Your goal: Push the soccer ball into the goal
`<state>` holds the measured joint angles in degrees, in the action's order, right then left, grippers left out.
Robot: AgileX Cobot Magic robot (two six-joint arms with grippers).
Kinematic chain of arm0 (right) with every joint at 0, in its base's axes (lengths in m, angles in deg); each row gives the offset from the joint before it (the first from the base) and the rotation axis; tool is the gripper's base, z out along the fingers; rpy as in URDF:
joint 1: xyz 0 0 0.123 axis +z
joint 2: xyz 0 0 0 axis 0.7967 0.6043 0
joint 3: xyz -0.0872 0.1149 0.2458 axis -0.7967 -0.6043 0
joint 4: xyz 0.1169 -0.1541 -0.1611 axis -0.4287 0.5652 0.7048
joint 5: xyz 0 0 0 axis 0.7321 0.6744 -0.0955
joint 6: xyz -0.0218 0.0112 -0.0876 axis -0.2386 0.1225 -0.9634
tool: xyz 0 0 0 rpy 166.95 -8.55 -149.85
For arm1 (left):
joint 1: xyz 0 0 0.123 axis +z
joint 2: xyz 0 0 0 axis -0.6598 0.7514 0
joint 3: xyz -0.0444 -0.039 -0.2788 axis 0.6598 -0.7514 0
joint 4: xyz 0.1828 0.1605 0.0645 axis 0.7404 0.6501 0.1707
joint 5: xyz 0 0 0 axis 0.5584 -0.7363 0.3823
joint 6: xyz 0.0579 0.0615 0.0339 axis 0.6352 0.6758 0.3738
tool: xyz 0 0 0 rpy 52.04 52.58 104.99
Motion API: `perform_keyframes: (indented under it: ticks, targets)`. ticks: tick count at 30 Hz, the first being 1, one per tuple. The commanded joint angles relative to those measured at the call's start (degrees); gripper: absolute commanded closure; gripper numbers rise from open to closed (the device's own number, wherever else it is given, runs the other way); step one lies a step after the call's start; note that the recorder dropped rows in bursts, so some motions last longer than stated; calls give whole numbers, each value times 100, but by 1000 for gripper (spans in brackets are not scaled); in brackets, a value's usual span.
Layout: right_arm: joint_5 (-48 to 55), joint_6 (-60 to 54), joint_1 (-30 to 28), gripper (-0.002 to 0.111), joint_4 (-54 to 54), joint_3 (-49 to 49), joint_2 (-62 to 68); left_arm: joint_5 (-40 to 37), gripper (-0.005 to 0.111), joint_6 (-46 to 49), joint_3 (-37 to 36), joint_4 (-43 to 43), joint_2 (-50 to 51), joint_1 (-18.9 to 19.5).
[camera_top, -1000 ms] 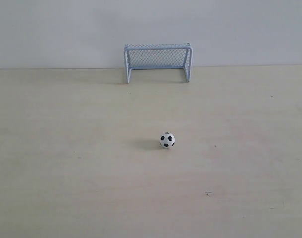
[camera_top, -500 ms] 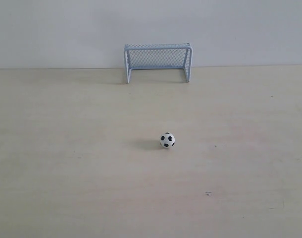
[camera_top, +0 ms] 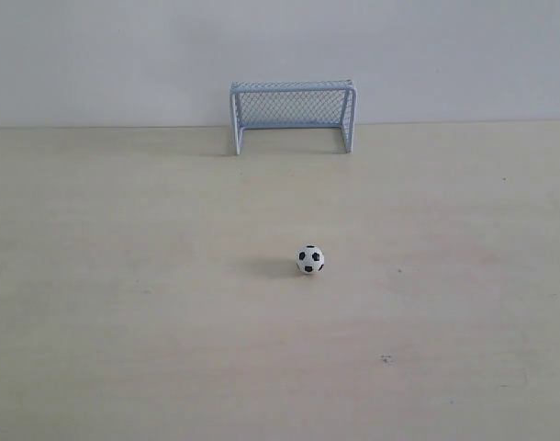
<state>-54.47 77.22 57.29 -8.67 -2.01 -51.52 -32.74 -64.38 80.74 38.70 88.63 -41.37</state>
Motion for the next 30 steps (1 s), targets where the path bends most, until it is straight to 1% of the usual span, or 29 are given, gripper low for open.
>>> perform_keyframes:
  ticks: [1,10,13,16,23,30]
  targets:
    - [-467,0,5,108,23,2,-28,19,100,-53,24,3,31,-45]
    - [-922,-40,5,108,23,2,-28,19,100,-53,24,3,31,-45]
    - [-1097,281,5,108,-176,2,-28,19,100,-53,24,3,31,-45]
    - [-1115,546,5,108,-218,2,-28,19,100,-53,24,3,31,-45]
    - [-1140,568,5,108,-218,2,-28,19,100,-53,24,3,31,-45]
    - [-1098,681,5,108,-218,560,-28,19,100,-53,24,3,31,-45]
